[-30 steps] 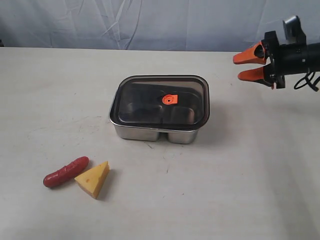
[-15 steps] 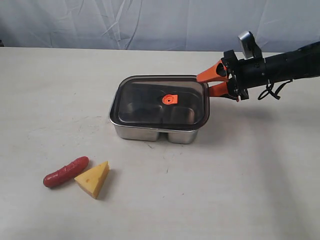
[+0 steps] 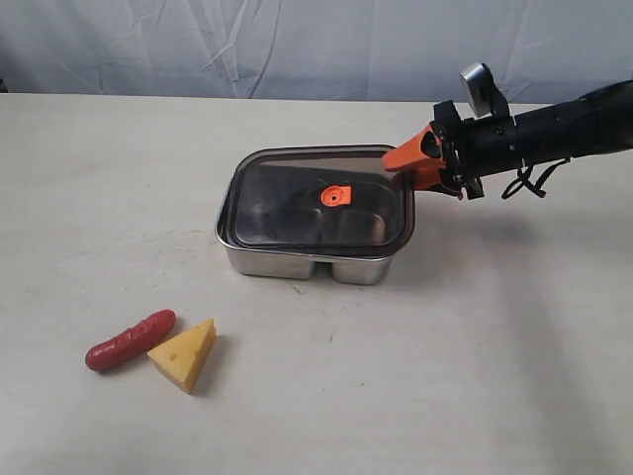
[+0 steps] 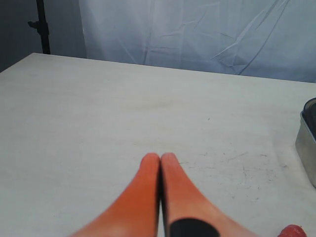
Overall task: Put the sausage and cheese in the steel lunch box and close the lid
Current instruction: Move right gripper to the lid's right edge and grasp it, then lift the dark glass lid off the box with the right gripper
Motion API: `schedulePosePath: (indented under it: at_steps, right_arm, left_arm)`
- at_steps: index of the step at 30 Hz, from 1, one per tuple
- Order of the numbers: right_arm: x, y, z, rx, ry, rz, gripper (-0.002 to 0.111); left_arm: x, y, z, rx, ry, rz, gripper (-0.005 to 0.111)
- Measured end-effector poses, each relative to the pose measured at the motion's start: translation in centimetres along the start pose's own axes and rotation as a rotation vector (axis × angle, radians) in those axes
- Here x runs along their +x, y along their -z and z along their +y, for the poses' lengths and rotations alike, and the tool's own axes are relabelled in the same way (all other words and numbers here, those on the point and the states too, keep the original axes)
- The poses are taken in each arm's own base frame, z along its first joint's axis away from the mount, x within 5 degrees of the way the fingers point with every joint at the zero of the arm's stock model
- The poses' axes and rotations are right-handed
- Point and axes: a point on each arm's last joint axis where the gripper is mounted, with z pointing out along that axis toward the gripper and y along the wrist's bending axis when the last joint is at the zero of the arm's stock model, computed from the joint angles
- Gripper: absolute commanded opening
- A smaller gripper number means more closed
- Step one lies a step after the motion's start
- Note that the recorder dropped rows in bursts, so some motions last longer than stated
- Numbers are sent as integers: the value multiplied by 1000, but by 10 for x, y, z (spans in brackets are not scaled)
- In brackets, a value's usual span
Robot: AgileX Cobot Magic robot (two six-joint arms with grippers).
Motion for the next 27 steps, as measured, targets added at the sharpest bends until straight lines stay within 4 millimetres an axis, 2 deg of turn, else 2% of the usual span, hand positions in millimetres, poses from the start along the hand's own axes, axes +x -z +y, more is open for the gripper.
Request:
schedulePosePath:
  at_steps: [3, 7, 18, 27]
  right_arm:
    - [0, 0, 0, -2, 0, 1, 23]
    - [0, -1, 1, -9, 0, 5, -1]
    - [-1, -1, 4, -37, -2, -16, -1]
    - [-16, 2, 14, -59, 56, -63, -1]
  left_arm:
    - [0, 0, 0, 0, 0, 0, 0]
    - [0, 0, 0, 0, 0, 0, 0]
    - [0, 0, 0, 0, 0, 0, 0]
    - [0, 0, 0, 0, 0, 0, 0]
